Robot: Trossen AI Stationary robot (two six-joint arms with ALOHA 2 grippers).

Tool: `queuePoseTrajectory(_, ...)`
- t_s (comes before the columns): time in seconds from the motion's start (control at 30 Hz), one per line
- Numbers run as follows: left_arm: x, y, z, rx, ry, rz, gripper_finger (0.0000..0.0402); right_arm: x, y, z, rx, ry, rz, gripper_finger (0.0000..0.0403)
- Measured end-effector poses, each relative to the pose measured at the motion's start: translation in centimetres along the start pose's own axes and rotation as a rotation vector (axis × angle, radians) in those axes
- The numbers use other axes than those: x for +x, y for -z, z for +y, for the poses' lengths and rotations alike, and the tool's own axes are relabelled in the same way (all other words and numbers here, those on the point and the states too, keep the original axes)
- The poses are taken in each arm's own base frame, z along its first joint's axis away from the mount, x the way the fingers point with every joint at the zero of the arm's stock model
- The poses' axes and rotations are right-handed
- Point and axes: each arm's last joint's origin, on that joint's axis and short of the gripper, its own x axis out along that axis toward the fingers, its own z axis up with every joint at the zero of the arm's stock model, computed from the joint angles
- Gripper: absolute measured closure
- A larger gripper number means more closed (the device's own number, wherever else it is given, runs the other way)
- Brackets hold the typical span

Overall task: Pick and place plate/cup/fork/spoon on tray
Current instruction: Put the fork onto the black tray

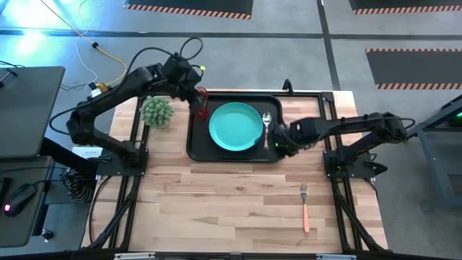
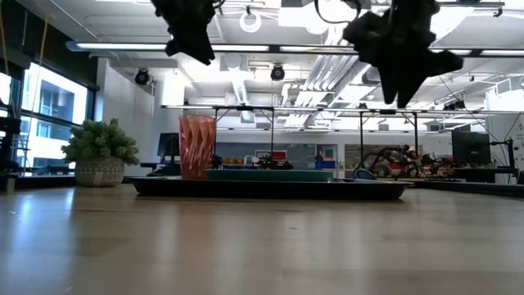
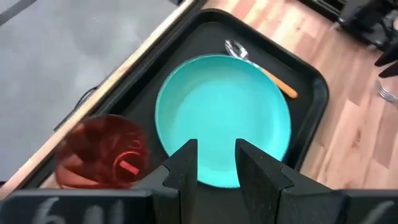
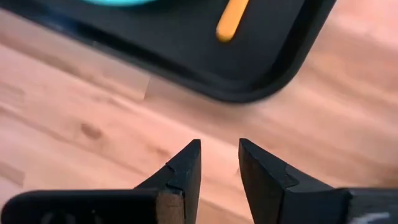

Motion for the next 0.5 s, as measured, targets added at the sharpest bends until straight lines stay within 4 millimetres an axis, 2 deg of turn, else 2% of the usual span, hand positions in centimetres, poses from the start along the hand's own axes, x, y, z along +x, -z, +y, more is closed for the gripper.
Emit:
queuePoseTrajectory(0.27,-1.0,1.3,-1.8,0.052,0.046,-0.002,0.0302,-0.2,5.0,1.5,0.067,-0.019,0.076,0.0304)
queuePoseTrajectory(0.5,-2.1,1.7,-3.4,0.098,0.090,-0.028,0.0302,-0.6,9.7,1.9,0.156,-0.012,0.138,0.0303)
